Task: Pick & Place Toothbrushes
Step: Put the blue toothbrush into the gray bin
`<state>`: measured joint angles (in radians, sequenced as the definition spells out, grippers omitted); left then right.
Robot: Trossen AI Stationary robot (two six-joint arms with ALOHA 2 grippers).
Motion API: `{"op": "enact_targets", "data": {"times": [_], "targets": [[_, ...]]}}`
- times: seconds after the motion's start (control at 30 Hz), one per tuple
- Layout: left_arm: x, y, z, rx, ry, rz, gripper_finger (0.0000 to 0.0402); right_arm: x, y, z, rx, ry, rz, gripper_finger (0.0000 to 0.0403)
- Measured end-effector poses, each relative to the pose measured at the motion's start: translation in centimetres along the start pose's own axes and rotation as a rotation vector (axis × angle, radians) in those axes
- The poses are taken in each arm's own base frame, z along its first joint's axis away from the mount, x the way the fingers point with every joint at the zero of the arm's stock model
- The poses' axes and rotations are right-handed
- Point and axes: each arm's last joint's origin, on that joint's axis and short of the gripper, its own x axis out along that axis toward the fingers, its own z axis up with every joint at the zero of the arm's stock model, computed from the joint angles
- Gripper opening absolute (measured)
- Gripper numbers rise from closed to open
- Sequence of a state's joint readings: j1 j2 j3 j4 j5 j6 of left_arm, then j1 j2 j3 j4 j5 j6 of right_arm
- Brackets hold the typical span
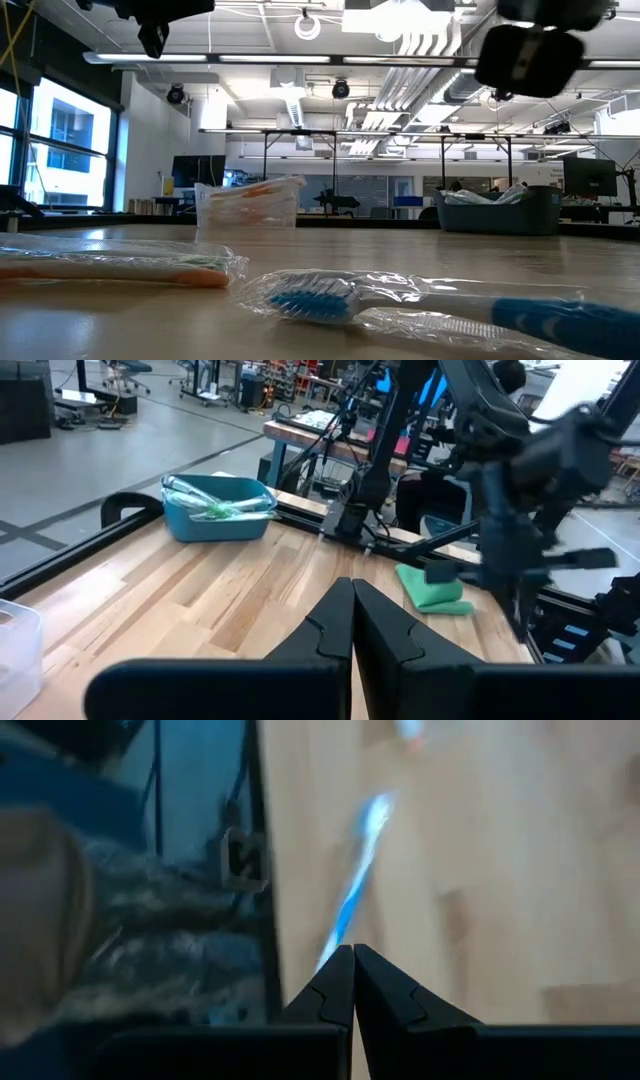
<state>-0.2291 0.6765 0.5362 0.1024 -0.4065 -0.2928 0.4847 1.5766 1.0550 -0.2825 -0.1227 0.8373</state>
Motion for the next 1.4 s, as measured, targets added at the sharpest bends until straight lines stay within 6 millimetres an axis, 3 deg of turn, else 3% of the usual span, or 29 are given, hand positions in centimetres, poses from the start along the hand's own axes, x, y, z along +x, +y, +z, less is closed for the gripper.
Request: {"op": "enact_targets", "data": {"times": [0.23, 0.53, 0.67, 0.87, 1.27, 1.4], "targets": [[0.0, 0.0, 0.0, 0.000, 0.002, 0.001, 0.0000, 1.4, 2.2, -2.6, -0.020, 0.099, 0.093, 0.0002], [0.0, 0.0, 0.0, 0.000, 0.002, 0.001, 0.0000, 1.4, 4.3, -5.0, -0.028, 0.034, 0.082, 0.0002], [0.0, 0.0, 0.0, -0.034, 0.002, 0.001, 0.0000, 1.4, 4.6, -5.4, -0.048, 0.018, 0.072, 0.0002], [0.0, 0.0, 0.0, -0.120, 0.002, 0.001, 0.0000, 1.9, 4.7, -5.1, 0.075, -0.064, 0.055, 0.0002], [0.0, 0.1, -0.2, -0.129, 0.022, 0.009, 0.0000, 8.0, 3.4, -5.8, 0.337, -0.159, 0.039, 0.0002], [0.0, 0.2, -0.7, -0.111, 0.063, 0.025, 0.0000, 8.9, 3.6, -6.0, 0.370, -0.172, 0.010, 0.0002]]}}
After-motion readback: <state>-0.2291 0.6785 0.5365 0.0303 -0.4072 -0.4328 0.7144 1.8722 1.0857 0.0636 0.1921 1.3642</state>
